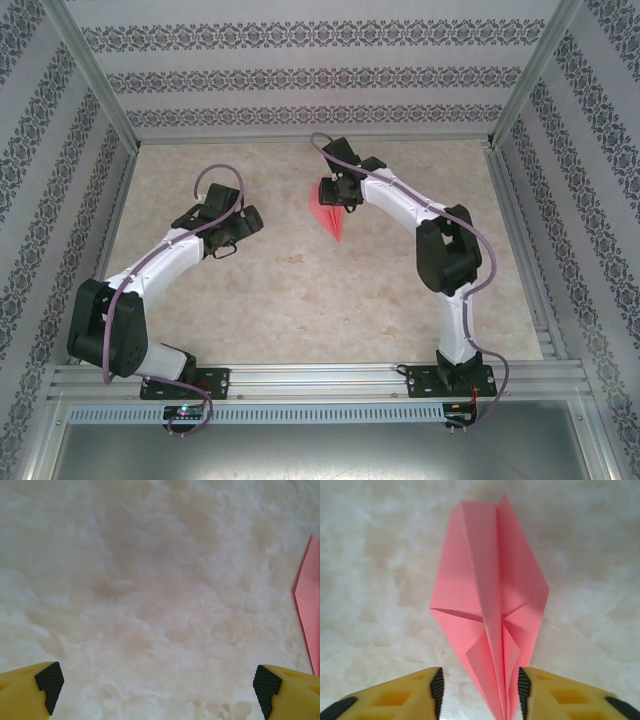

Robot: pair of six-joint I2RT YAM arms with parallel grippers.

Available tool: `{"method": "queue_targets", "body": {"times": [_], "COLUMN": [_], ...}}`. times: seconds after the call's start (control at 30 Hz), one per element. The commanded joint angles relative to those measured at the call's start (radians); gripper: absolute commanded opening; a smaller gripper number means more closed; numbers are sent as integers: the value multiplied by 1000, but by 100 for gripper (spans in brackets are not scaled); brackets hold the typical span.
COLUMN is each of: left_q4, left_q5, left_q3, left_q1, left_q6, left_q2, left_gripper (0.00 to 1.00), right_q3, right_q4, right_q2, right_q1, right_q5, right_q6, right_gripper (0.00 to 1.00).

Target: Fold a paper plane with a square sheet of paper (pick it up from the middle)

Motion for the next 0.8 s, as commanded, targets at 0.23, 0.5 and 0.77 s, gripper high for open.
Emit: {"method": "queue_targets", "body": {"times": [0.23, 0.5, 0.77], "left_q4": [-7, 308, 650], "left_q5": [-228, -343, -286], "left_q3": [6, -282, -520], "left_q1": [156, 225, 248], "left_q6": [214, 356, 479], "left_q2": [-169, -329, -322], "left_gripper": [100, 100, 100], "right_q3": [-393, -868, -1159], "right_q4": [259, 586, 927], "right_q2": [-459, -741, -723], "right_q1": [-92, -292, -390], "right_q5": [300, 518, 539], "right_q6": [-82, -225, -322], "right_gripper": [91, 98, 98]}}
